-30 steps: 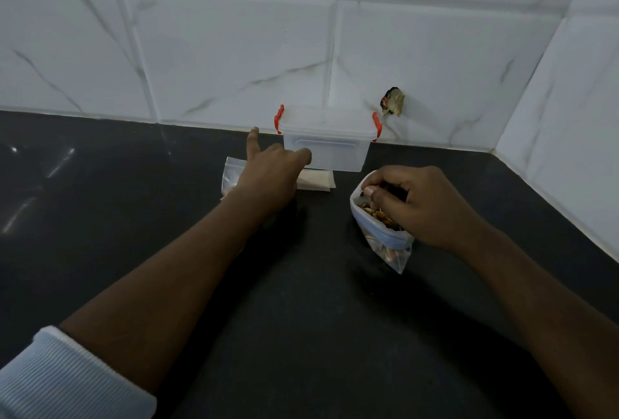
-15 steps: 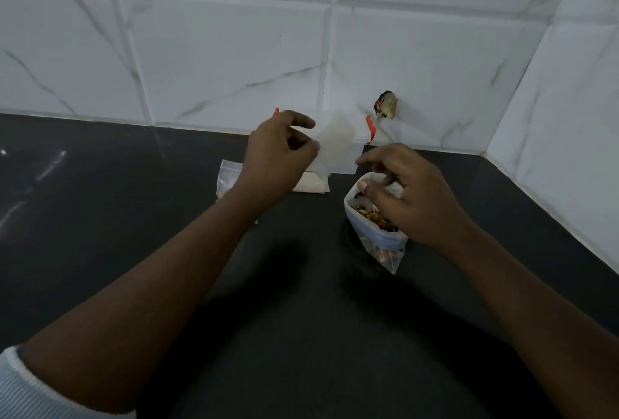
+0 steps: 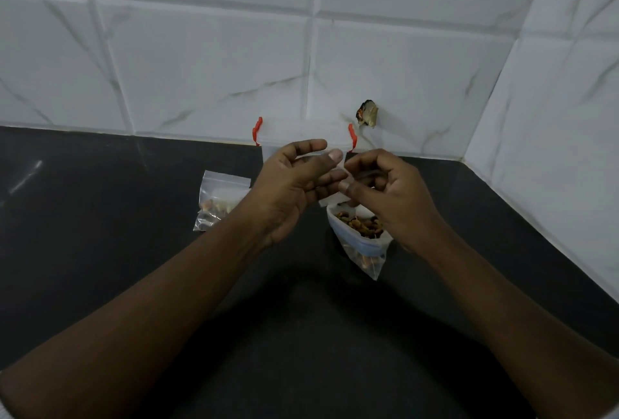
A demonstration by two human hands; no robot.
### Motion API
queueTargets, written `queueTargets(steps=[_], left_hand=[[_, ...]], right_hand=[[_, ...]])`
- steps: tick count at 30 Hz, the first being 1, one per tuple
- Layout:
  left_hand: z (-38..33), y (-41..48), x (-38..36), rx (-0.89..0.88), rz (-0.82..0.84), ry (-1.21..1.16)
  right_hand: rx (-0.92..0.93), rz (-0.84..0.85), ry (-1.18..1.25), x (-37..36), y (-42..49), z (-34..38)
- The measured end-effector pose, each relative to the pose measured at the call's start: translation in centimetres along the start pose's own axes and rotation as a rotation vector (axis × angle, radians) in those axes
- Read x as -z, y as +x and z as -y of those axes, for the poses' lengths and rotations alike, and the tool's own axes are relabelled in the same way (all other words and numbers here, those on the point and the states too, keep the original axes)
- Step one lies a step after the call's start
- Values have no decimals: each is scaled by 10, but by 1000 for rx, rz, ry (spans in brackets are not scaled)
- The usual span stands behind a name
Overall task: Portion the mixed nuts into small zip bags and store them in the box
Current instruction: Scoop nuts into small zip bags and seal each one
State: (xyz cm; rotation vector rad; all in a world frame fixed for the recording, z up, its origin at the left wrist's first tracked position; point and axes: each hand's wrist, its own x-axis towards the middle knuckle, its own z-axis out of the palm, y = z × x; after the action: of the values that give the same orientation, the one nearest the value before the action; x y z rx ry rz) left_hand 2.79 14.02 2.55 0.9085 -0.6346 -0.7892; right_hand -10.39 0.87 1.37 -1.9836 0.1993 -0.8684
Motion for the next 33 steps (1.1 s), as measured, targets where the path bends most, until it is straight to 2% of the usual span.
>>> queueTargets(steps=[8, 17, 33], left_hand=[[6, -1, 4, -71, -27, 117], [6, -1, 5, -88, -79, 137], [10, -3, 5, -127, -61, 220]], right_hand=[[28, 44, -63, -1, 0, -3], [-21, 61, 93, 0, 0, -5], [-34, 43, 97, 2, -1, -3]])
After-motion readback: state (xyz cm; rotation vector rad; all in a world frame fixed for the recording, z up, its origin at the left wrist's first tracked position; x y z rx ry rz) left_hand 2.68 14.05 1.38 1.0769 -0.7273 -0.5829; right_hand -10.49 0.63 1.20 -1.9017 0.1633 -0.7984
